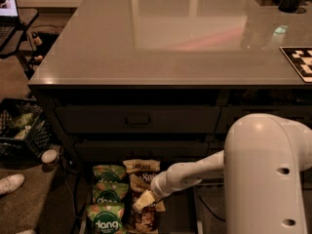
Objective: Pick brown chip bag from bottom drawer and place on counter
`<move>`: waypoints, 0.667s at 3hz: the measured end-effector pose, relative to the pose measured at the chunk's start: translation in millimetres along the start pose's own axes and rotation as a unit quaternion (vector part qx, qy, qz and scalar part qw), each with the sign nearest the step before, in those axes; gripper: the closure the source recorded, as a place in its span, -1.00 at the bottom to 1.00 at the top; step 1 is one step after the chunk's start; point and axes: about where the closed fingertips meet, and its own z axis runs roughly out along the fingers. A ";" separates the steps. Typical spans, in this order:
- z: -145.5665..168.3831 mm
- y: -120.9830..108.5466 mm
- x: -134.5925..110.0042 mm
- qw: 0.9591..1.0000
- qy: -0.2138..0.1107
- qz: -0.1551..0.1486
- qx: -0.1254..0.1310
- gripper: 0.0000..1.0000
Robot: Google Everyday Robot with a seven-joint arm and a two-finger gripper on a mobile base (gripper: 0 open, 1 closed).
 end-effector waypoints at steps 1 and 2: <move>18.9 -3.5 4.8 1.000 0.009 0.004 -0.009 -1.00; 35.1 -7.5 11.0 1.000 0.018 0.006 -0.017 -1.00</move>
Offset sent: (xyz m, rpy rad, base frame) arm 0.0090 0.0083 -0.0562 -0.0126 0.0723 0.0198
